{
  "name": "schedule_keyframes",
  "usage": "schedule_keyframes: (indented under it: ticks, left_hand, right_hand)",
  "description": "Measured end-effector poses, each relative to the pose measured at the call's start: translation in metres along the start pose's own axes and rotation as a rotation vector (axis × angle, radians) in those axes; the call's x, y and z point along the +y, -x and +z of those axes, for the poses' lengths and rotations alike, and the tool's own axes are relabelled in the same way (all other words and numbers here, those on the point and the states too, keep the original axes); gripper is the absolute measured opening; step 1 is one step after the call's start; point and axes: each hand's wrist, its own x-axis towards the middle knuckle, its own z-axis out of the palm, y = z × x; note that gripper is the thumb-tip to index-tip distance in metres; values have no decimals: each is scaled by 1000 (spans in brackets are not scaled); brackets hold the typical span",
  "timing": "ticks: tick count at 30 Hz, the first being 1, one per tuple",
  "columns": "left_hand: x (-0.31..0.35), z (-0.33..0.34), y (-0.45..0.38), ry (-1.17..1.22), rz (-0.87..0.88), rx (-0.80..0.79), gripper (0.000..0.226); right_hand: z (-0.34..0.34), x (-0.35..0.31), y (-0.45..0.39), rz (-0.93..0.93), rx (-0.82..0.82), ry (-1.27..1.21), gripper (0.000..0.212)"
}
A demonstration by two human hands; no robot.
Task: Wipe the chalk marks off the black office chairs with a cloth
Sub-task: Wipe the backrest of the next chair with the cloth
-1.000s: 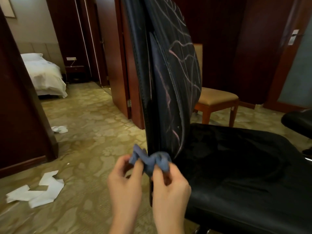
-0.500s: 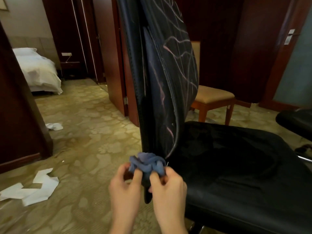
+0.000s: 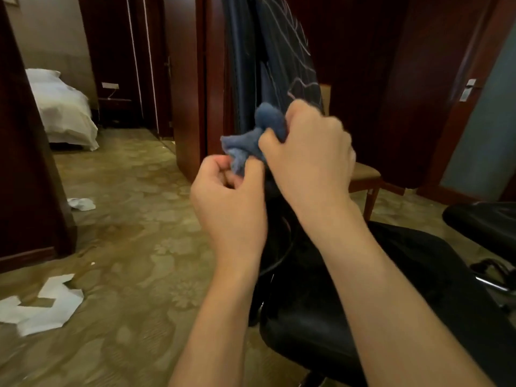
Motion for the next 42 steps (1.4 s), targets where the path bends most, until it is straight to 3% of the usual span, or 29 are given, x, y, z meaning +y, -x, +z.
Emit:
schedule_keyframes:
  ticks: [5,12,15,19,22,25,30,33,39,42]
  left_hand:
    - [-43,-24,39,-210,-86,-31,21]
    - [-106,-71,101,-470,-377,-67,21]
    - [-88,-62,94,-354,-335,-79,18]
    - [-44,-29,57,-176,-107,-106,20]
    - [-34,-10,34,-201,-33,-93,29]
    - [-53,-17,46,-232,-62,-103,28]
    - [-113,-68,108,-485,-285,-46,17]
    - [-130,-88,129,-557,-376,18,25]
    - [-110,-76,124,-438,-248,37,6]
    - [-104,-58,114,-501,-117,-21,13]
  right_hand:
    - [40,36,55,-100,12,45,21]
    - [85,72,140,-53,-150,134,37]
    - [70,69,125,-97,-60,63,25]
    - [30,50,67,-157,110,-1,16]
    - [17,40,32,-70,-25,66,19]
    - [27,49,47,-12,-117,50,21]
    - [74,78,140,155,-296,64,23]
    - [94,86,178,358,-386,-37,30]
    - [91,86,180,545,-229,-403,29]
    - [79,89,165,543,-137,-489,27]
